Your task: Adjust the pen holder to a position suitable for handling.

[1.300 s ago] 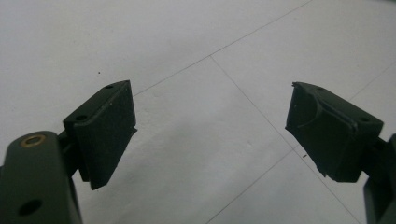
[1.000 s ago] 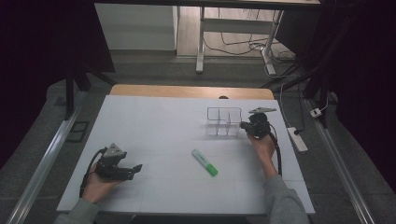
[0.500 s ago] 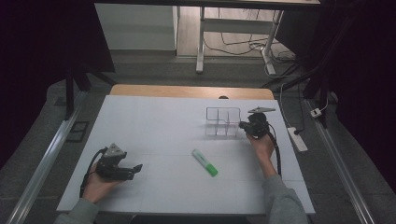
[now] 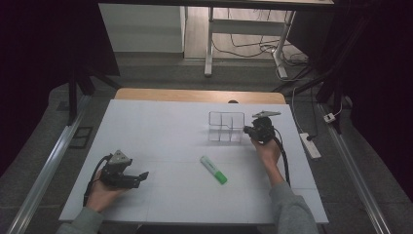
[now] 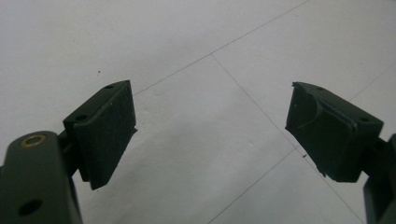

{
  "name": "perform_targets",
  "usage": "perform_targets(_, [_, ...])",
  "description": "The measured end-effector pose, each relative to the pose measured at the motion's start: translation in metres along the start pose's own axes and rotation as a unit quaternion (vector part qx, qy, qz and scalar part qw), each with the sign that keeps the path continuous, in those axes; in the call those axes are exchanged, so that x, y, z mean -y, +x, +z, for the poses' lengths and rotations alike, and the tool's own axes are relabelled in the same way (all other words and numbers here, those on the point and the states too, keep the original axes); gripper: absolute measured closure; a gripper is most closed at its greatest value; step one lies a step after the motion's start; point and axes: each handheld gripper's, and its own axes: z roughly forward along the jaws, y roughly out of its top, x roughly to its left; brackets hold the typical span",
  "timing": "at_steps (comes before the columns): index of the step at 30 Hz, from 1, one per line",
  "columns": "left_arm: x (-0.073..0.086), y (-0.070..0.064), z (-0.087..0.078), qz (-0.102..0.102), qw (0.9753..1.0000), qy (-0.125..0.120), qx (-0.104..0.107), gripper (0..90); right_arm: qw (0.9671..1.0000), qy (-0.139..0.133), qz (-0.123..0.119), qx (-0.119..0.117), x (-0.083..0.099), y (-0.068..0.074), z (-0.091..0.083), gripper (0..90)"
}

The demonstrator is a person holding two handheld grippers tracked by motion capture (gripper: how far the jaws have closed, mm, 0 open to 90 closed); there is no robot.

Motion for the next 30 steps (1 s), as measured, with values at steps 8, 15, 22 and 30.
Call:
perform_targets(8, [0.0,0.0,0.0,0.0,1.0,0.001,-0.001,15.5,1.0,-0.002,-0.002,-0.002,-0.003,0.004,0.003,89.7])
perform_targets(15, [0.0,0.0,0.0,0.0,1.0,0.001,-0.001,15.5,1.0,-0.004,-0.006,-0.004,-0.006,0.008,0.007,89.6])
perform_targets(22, [0.0,0.0,0.0,0.0,1.0,0.0,0.0,15.5,0.9999,-0.004,-0.011,-0.006,-0.008,0.013,0.01,89.6])
perform_targets(30, [0.0,0.0,0.001,0.001,1.0,0.002,0.0,15.5,0.9998,-0.003,-0.015,-0.01,-0.012,0.021,0.015,89.7])
